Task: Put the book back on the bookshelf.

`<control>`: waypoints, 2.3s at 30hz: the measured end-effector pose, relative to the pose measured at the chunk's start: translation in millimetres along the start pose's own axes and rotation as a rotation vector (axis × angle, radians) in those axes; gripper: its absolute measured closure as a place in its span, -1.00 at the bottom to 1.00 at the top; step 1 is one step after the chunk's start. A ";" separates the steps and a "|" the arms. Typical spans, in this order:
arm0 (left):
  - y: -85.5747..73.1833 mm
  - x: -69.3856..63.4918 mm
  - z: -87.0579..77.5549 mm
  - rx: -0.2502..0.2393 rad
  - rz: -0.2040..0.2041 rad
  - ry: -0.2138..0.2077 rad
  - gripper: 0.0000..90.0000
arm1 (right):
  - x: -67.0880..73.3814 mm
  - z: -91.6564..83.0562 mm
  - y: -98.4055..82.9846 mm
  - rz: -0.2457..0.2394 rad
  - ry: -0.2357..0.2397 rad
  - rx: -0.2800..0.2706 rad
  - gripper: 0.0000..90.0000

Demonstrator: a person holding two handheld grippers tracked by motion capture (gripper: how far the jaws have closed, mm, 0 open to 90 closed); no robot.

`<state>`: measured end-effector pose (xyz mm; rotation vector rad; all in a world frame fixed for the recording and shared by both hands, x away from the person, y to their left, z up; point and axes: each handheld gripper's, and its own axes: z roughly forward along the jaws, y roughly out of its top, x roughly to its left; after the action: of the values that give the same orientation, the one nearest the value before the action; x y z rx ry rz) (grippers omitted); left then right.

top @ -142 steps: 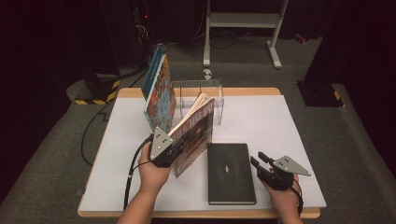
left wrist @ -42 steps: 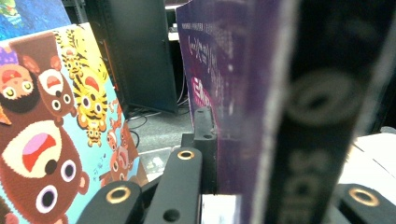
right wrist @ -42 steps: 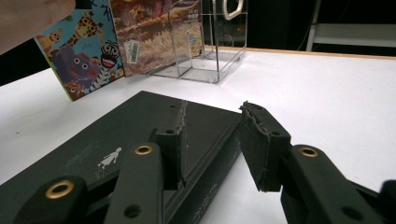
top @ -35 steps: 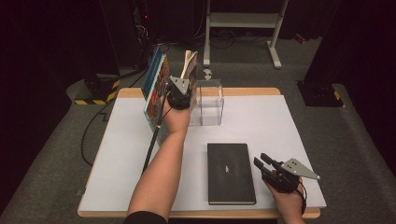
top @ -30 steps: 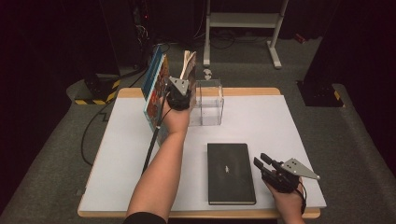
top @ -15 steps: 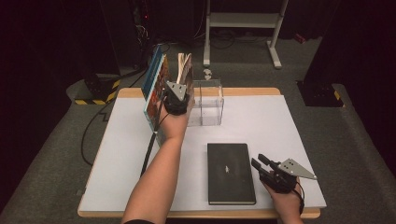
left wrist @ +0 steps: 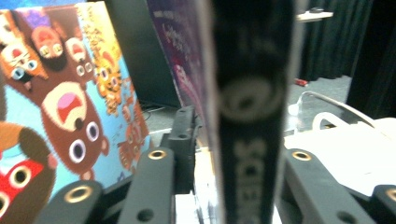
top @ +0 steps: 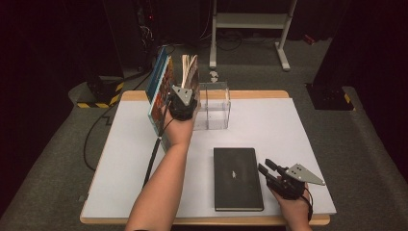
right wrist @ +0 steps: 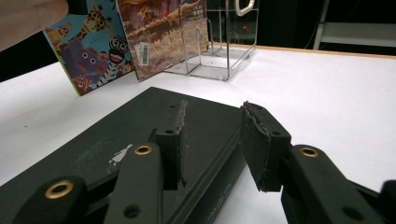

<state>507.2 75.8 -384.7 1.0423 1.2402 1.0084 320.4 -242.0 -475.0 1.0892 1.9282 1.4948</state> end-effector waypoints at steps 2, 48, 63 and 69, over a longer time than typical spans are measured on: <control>-1.6 0.1 0.0 0.000 0.004 0.010 0.40 | 0.5 0.2 0.0 -0.002 0.001 0.002 0.35; -12.3 7.8 -27.5 0.053 -0.006 0.015 0.13 | 7.8 4.3 -1.2 -0.022 0.013 0.016 0.35; -13.4 7.1 -43.8 0.056 -0.015 0.005 0.12 | 9.5 4.7 -2.1 -0.034 0.014 0.024 0.35; -13.3 6.9 -51.5 0.054 -0.021 -0.001 0.12 | 9.8 4.9 -2.5 -0.035 0.013 0.027 0.35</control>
<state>456.6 82.4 -401.3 1.0696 1.2813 0.9627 317.7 -231.4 -477.8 1.0539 1.9719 1.4649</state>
